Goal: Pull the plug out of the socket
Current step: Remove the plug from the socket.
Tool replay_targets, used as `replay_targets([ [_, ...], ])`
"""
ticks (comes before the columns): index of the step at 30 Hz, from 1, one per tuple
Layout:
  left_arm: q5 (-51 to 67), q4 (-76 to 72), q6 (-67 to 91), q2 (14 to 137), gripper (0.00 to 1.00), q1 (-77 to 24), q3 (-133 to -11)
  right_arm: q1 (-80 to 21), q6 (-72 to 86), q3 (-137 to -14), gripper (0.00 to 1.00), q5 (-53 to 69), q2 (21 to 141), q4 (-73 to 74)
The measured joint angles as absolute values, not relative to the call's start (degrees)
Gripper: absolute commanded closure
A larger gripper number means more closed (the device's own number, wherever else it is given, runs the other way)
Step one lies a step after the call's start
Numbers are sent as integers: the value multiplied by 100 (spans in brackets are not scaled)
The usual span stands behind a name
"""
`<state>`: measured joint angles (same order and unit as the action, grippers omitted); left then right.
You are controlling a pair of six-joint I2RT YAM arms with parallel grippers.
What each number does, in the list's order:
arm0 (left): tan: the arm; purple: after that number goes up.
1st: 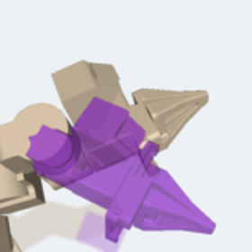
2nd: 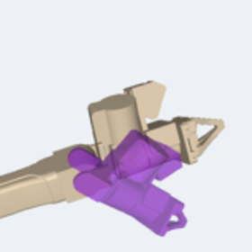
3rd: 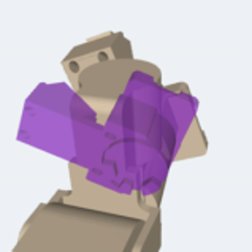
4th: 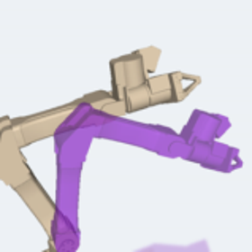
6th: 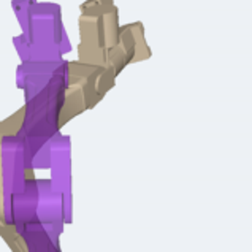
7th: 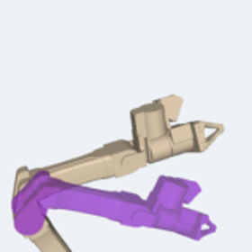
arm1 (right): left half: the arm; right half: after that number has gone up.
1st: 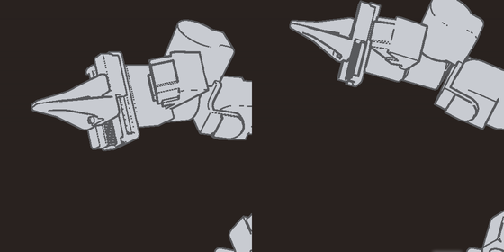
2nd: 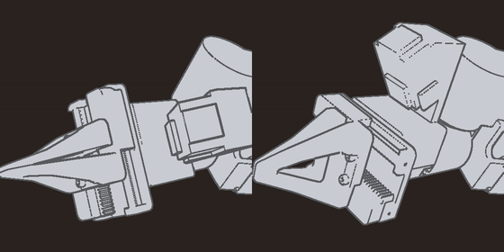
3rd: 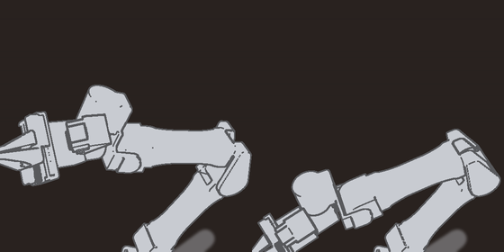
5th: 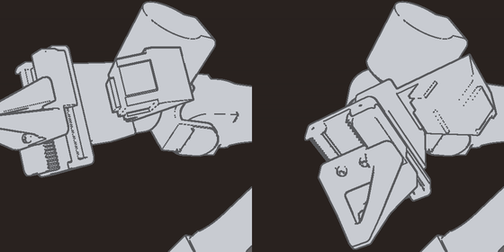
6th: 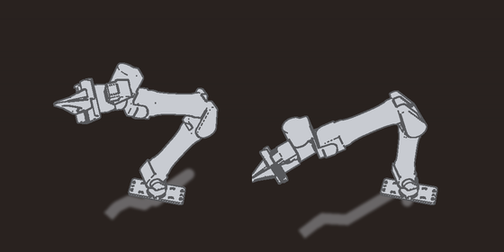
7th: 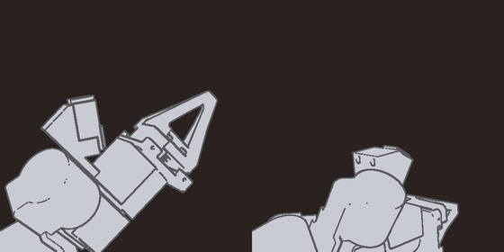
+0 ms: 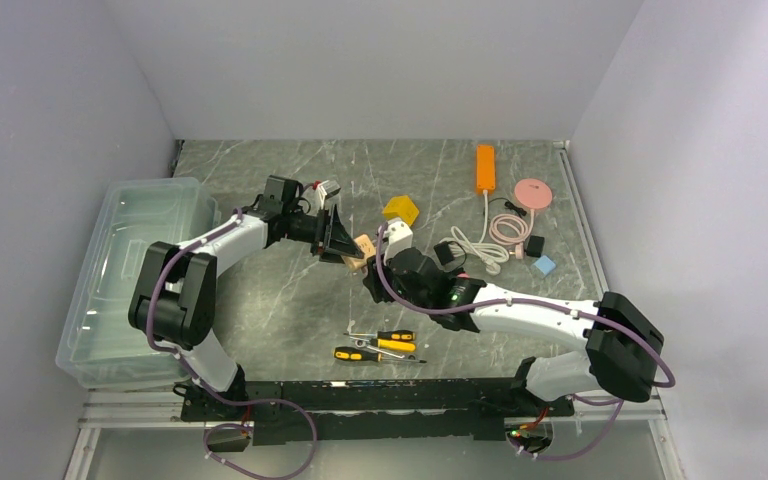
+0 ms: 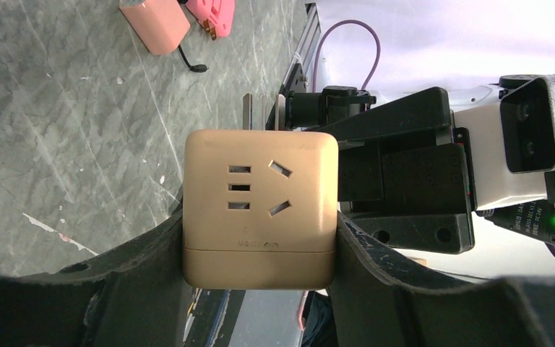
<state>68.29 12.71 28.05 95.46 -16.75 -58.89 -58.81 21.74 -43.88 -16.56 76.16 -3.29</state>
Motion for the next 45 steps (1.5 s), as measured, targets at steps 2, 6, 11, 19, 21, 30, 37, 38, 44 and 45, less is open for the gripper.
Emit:
replay_targets([
  [2,6829,1271,2816,9546,100,-1675,-5889,-5883,2211,-4388,100,-1653,7616,-329],
  [6,6829,1278,2812,9546,100,-1675,-5889,-5881,2104,-4388,100,-1594,7616,-333],
  [11,6845,1345,2762,9546,100,-1675,-5892,-5885,1811,-4388,100,-1417,7605,-336],
  [19,6904,1645,2585,9546,100,-1671,-5896,-5911,1446,-4484,100,-1146,7603,-86],
  [21,6930,1706,2561,9546,100,-1671,-5896,-5933,1391,-4545,100,-1140,7603,27],
  [30,6980,1702,2512,9546,100,-1671,-5909,-6121,1581,-4698,100,-1605,7629,311],
  [37,6925,1706,2512,9544,100,-1675,-5940,-6224,2257,-4910,100,-1951,7723,607],
  [38,6919,1704,2515,9542,100,-1675,-5951,-6230,2342,-4939,100,-1970,7730,652],
  [44,6910,1706,2517,9542,100,-1682,-5972,-6252,2655,-5022,100,-2058,7780,760],
  [45,6908,1706,2517,9542,100,-1682,-5972,-6252,2650,-5022,100,-2053,7780,760],
])
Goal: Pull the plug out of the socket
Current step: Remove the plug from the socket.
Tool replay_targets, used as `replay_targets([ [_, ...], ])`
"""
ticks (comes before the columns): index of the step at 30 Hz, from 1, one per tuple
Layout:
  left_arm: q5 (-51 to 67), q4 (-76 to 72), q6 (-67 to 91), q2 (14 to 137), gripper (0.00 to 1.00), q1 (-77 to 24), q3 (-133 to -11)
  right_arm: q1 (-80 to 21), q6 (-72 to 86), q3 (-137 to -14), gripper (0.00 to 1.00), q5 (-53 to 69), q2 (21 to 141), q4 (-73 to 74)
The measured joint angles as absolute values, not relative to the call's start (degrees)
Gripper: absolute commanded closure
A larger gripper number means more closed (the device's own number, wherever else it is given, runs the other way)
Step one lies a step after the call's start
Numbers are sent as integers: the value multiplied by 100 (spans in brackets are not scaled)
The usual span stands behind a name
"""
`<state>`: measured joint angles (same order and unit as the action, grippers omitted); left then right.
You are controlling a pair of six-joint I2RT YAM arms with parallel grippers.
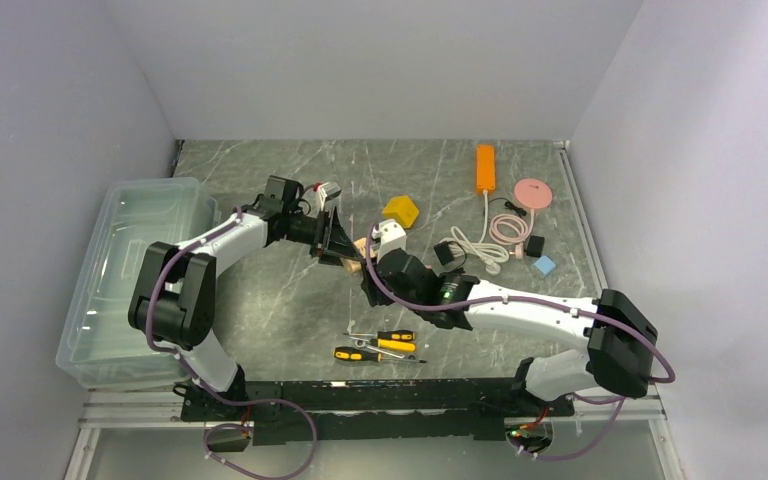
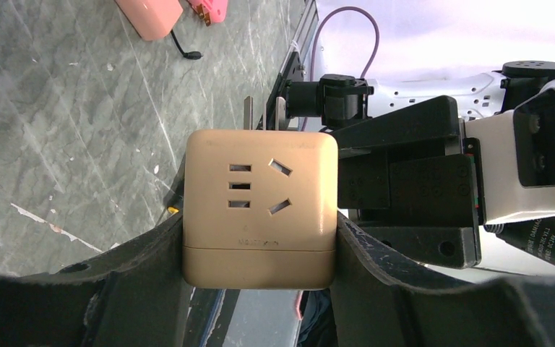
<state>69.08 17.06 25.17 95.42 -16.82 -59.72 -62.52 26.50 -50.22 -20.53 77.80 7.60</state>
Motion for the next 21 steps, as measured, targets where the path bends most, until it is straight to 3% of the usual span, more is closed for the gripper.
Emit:
replay_targets([
  [13,7000,1879,2462,9542,100,-1702,-5977,-6152,1584,-4692,100,-1511,7487,425],
  [21,6967,1879,2460,9533,100,-1697,-5977,-6145,1739,-4692,100,-1579,7489,423],
])
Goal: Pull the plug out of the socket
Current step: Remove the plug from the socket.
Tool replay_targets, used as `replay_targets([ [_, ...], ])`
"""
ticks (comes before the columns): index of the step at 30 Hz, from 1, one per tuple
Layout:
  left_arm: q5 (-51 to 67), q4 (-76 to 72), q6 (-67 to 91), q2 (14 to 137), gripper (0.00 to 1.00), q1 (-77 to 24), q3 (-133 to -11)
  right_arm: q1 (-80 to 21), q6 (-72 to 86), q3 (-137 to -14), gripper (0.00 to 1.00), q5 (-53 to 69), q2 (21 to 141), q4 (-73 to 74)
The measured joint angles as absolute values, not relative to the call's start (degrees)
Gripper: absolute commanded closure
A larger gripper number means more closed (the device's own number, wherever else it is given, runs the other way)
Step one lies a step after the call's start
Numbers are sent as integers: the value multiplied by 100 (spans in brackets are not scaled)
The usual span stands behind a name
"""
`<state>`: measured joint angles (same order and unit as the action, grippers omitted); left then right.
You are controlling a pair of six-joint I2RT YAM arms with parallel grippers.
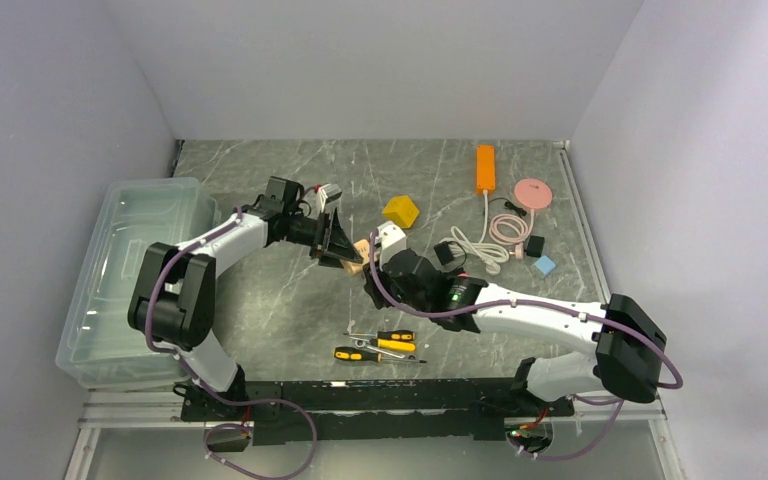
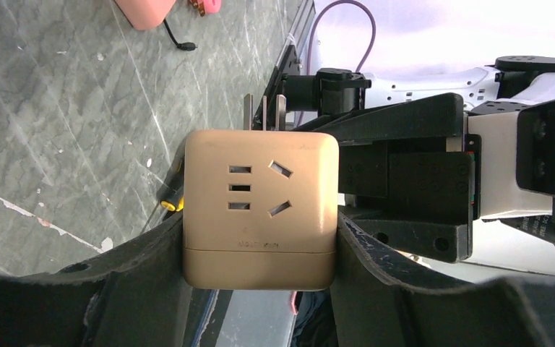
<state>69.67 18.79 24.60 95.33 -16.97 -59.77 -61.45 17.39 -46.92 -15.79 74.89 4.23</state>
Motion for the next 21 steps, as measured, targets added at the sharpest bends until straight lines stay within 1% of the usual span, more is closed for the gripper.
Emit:
replay_targets([
  [11,6510,1920,2436,9218,100,-1739,-5977,-6248,2842,-4707,100,-1861,7575,349],
  [16,6488,1935,2429,9218,100,-1739,-5977,-6261,2794,-4707,100,-1896,7588,338],
  [21,6510,1968,2318,9218,100,-1734,-5981,-6254,2215,-4615,100,-1804,7544,191],
])
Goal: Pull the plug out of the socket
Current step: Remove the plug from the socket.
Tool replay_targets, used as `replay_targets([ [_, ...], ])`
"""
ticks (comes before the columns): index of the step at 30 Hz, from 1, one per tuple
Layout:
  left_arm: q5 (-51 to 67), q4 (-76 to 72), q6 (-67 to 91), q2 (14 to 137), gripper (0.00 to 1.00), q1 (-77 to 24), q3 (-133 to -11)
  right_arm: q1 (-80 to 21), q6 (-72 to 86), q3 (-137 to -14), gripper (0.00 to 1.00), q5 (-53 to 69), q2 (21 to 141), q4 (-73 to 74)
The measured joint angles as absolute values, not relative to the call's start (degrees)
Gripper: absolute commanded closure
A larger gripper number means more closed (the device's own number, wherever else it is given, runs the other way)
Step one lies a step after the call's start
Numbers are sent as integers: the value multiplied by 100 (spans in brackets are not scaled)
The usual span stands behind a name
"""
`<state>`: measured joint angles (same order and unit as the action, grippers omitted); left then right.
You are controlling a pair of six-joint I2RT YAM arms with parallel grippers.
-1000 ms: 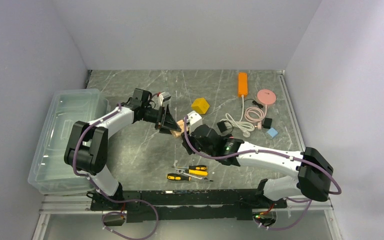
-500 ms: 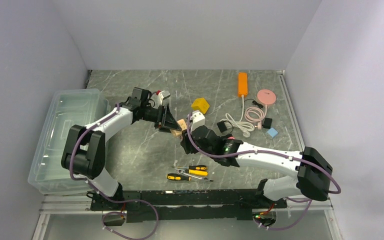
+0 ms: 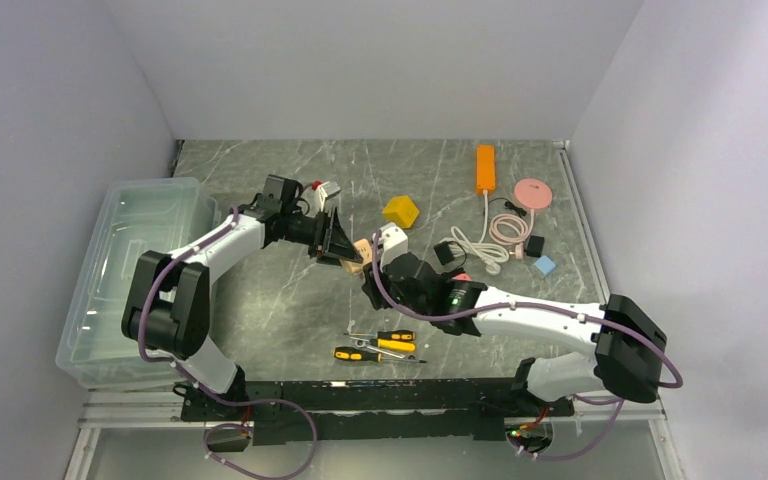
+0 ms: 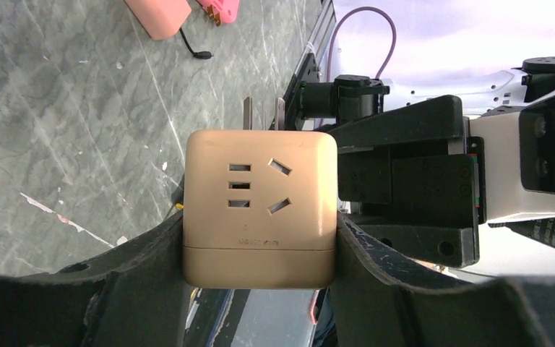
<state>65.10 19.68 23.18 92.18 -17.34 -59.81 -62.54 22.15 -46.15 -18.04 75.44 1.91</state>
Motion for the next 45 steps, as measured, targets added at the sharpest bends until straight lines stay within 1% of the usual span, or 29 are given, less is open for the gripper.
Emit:
replay_targets([
  [5,6626,2043,2298,9216,100,-1745,-5981,-6226,1653,-4445,100,-1680,7328,45],
  [10,6635,2018,2303,9205,100,-1745,-5981,-6228,1653,-4445,100,-1730,7319,47],
  [23,6399,1957,2386,9196,100,-1745,-5981,-6329,3212,-4475,100,-2097,7546,16],
  [28,6355,1957,2399,9196,100,-1745,-5981,-6348,3424,-4497,100,-2174,7594,16],
  [35,6361,1942,2394,9196,100,-1728,-5981,-6340,2928,-4480,100,-2067,7581,-75],
  [41,6532,1962,2412,9133,100,-1726,-5981,-6296,2176,-4189,100,-1824,7231,-377],
  [45,6567,1957,2421,9113,100,-1723,-5981,-6292,2040,-4187,100,-1817,7194,-375],
])
